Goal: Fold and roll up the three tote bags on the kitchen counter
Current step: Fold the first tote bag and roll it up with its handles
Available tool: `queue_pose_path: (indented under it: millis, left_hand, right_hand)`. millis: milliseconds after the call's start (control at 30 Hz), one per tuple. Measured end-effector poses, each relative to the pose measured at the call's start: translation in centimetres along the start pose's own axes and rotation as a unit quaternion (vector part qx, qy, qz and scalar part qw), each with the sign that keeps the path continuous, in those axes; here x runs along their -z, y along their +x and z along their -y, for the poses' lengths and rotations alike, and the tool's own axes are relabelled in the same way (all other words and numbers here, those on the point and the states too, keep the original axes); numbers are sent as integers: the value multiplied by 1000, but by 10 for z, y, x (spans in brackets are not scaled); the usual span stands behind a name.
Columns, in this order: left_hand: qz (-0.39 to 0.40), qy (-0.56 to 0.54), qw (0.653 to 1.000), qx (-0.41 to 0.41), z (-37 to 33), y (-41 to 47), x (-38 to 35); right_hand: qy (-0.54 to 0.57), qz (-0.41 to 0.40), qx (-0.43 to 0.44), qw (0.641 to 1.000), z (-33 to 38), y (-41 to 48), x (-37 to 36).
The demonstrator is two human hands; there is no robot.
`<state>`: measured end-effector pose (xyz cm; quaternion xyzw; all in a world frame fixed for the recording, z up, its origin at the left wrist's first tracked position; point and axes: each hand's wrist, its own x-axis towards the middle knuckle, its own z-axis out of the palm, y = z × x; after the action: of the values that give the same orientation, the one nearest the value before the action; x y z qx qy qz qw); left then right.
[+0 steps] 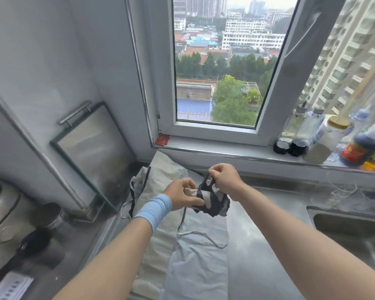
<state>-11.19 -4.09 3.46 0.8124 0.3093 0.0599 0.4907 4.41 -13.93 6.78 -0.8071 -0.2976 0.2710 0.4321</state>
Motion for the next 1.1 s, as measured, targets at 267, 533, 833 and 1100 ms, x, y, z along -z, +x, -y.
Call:
queue_pose_path:
  millis: [267, 533, 833, 1100]
  left_hand:
    - [18, 148, 988, -35, -30, -20, 102]
    - [-141, -85, 982, -93, -64, -19, 172]
    - [-285, -18, 949, -130, -133, -3, 262]
    - [-401, 28, 906, -133, -185, 15, 337]
  right_hand:
    - [-15, 79, 33, 996, 116, 2, -32]
    - [-36, 62, 98, 993, 221, 4, -43]
    - [46, 70, 178, 981, 326, 20, -18]
    - [-7, 0, 222, 975, 396, 61, -16]
